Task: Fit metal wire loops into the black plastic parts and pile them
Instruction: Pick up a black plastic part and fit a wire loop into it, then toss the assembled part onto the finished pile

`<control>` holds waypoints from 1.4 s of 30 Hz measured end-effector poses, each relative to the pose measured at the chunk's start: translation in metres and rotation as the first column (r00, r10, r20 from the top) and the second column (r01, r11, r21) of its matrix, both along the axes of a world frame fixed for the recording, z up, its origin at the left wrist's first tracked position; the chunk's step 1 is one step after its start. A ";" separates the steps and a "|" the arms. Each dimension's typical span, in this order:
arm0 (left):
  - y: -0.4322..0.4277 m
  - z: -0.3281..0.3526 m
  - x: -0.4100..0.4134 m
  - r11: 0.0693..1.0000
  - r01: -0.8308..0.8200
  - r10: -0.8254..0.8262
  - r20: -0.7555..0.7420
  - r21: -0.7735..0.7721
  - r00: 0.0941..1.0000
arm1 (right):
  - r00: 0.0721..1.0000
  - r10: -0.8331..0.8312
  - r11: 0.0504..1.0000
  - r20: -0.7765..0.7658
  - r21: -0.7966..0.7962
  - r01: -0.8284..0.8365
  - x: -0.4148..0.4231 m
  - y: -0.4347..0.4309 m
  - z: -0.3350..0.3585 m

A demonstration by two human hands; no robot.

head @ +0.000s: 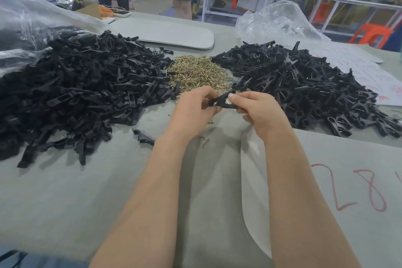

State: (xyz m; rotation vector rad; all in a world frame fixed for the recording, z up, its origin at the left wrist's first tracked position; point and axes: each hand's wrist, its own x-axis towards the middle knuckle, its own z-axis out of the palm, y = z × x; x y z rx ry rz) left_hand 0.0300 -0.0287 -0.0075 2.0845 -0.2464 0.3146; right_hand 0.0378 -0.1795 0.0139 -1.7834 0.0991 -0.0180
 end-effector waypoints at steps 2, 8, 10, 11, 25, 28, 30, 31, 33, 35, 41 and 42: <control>0.003 0.006 -0.002 0.991 0.074 -0.076 -0.022 -0.109 0.997 | 0.971 0.175 0.940 -0.161 0.319 -0.117 -0.002 -0.005 0.002; 0.002 0.014 -0.006 0.967 0.205 -0.211 -0.021 -0.152 0.977 | 0.827 0.511 0.794 -0.235 0.499 -0.348 -0.005 -0.001 -0.003; 0.001 0.015 -0.006 0.970 0.211 -0.214 -0.013 -0.117 0.977 | 0.857 0.471 0.812 -0.210 0.484 -0.327 -0.004 0.001 -0.004; 0.001 0.016 -0.007 0.969 0.219 -0.222 -0.020 -0.118 0.975 | 0.872 0.447 0.824 -0.200 0.471 -0.315 -0.003 0.001 -0.005; 0.003 0.011 -0.004 0.987 0.112 -0.115 -0.022 -0.113 0.993 | 0.926 0.304 0.921 -0.224 0.319 -0.225 0.000 0.008 -0.004; 0.002 0.005 -0.003 0.996 0.040 -0.038 -0.031 0.086 0.999 | 0.970 0.216 0.976 -0.108 0.062 -0.210 0.002 0.006 -0.007; -0.001 0.002 -0.001 0.989 0.063 -0.056 -0.054 0.135 0.997 | 0.992 0.116 0.992 0.043 -0.046 -0.114 0.005 0.009 -0.011; -0.001 0.001 0.000 0.988 0.032 -0.024 -0.055 0.152 0.998 | 0.990 -0.031 0.999 0.138 -0.035 0.036 0.007 0.008 -0.012; 0.005 0.001 0.004 0.977 -0.167 0.170 -0.013 0.130 0.985 | 0.901 -0.375 0.909 0.219 0.275 0.312 0.009 0.004 -0.004; 0.014 0.001 0.007 0.895 -0.429 0.429 0.026 0.123 0.903 | 0.864 -0.484 0.786 0.141 0.503 0.359 0.010 -0.001 -0.001; 0.027 -0.018 0.010 0.719 -0.481 0.632 -0.184 0.501 0.753 | 0.921 -0.214 0.951 0.326 -0.146 0.273 0.000 0.024 -0.014; 0.029 -0.020 0.010 0.710 -0.474 0.638 -0.192 0.521 0.746 | 0.930 -0.149 0.944 0.336 -0.231 0.235 0.000 0.027 -0.014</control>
